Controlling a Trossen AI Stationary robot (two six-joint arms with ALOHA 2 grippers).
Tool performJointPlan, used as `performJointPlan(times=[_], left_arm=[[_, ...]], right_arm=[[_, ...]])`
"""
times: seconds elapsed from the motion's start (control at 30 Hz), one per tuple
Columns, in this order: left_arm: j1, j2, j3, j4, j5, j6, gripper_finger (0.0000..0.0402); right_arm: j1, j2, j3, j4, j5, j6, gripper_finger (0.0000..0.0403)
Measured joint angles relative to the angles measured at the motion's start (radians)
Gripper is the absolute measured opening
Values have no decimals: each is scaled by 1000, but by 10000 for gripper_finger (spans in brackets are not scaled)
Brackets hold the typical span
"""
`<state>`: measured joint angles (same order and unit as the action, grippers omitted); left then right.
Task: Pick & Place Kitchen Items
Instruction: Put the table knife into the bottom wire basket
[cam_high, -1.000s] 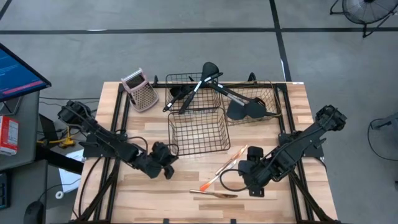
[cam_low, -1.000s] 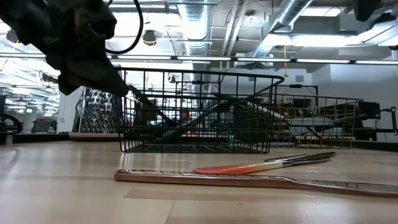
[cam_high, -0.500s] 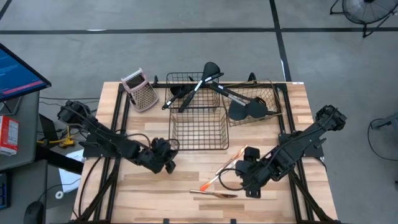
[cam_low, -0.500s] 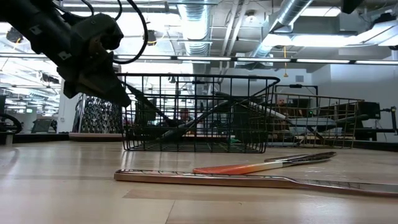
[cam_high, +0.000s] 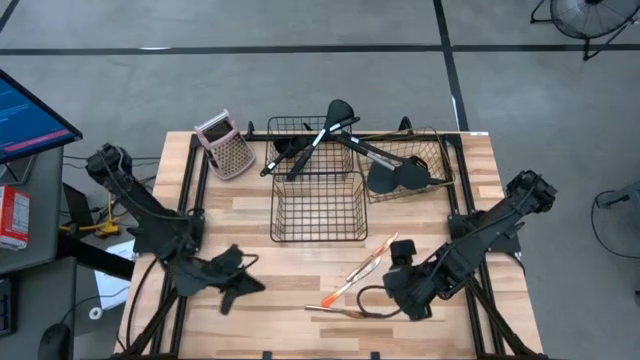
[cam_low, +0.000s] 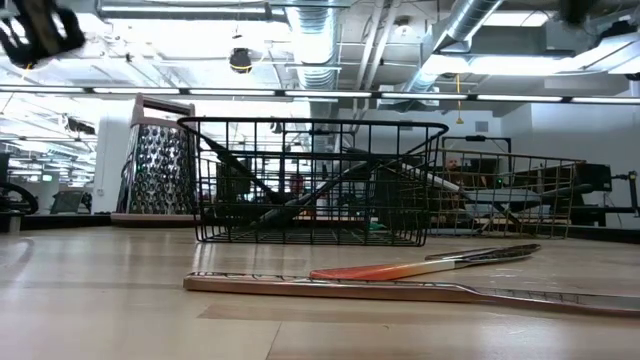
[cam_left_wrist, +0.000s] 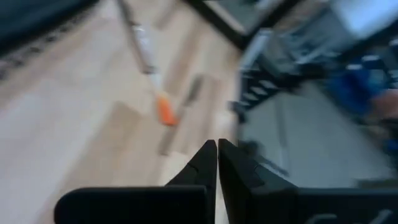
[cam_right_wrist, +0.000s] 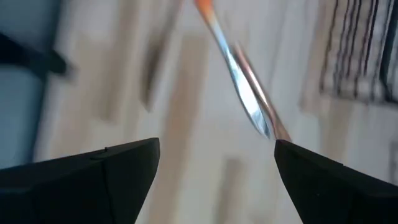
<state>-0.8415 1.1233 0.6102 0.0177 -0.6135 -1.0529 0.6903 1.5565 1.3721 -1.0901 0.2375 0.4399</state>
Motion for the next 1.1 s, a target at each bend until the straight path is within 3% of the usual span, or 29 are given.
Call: performJointPlan(times=[0.1, 0.23, 0.43, 0.6, 0.9, 1.1], left_arm=[[-76, -26, 0, 50, -34, -2, 1], [-157, -29, 0, 80, -145, -3, 1], [-218, -29, 0, 80, -276, -3, 1], [-224, -29, 0, 81, -288, -2, 1], [-223, -29, 0, 81, -304, -2, 1], [-223, -29, 0, 83, -304, -8, 1]], right_arm=[[-8, 5, -75, 0, -12, -12, 317], [-38, 9, -199, 164, -65, -101, 317], [-83, 38, -254, 395, -28, -323, 317], [-135, 112, -253, 581, -85, -458, 317], [-184, 295, -253, 867, -135, -525, 315], [-205, 355, -253, 947, -136, -521, 281]])
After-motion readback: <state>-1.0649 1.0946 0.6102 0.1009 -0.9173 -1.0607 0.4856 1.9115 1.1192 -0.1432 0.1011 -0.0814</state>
